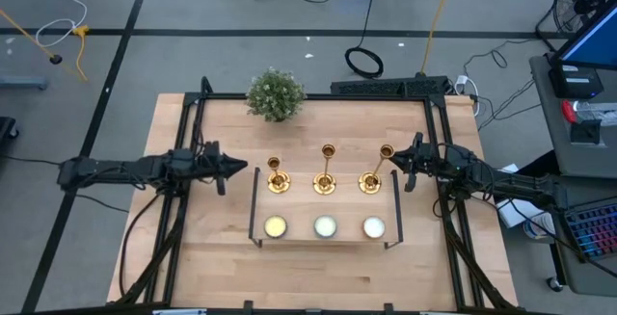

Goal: Pick & Place candle stick holders
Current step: Return to Home Position

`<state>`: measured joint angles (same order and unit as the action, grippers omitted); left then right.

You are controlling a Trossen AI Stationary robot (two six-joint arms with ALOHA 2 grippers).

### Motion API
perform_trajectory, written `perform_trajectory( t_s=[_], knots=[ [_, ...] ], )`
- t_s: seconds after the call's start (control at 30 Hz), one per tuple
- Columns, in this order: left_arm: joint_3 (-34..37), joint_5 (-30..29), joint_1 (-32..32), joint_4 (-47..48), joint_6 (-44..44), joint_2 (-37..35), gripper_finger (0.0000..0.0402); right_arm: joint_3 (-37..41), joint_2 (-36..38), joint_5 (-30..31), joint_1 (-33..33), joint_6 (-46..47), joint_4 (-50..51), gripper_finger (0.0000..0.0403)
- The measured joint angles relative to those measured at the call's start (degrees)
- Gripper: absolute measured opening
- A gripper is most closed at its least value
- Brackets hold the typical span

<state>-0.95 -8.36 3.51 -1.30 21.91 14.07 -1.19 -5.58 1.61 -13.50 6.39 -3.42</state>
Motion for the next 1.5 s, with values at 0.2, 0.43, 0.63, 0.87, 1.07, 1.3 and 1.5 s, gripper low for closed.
perform_trajectory(
  t_s=[0.2,0.43,0.63,0.87,1.07,1.3,1.5],
  knots=[
    [0.04,-0.61,0.65,-1.07,4.15,0.51,0.0032,0.00,0.00,0.00,0.00,-0.02,-0.02,0.0004],
    [0.15,-0.68,0.64,-2.33,3.92,0.56,0.0033,0.01,0.00,0.00,0.00,-0.01,-0.01,0.0004],
    [0.15,-0.66,0.63,-2.64,3.91,0.56,0.0033,0.02,0.00,0.00,0.00,0.00,-0.02,0.0004],
    [0.15,-0.66,0.63,-2.71,3.91,0.56,0.0033,0.02,0.00,0.02,0.00,-0.02,0.00,0.0004],
    [0.13,-0.63,0.63,-2.73,3.89,0.54,0.0033,0.00,0.00,0.00,0.00,0.00,0.00,0.0004],
    [0.11,-0.58,-0.62,-2.72,3.82,-6.27,0.0033,0.00,0.00,0.00,0.00,-0.02,-0.02,0.0004],
    [-0.11,-0.64,-0.61,-4.83,3.77,-13.74,0.0033,0.00,0.00,0.01,0.00,-0.02,-0.01,0.0004]
  ],
)
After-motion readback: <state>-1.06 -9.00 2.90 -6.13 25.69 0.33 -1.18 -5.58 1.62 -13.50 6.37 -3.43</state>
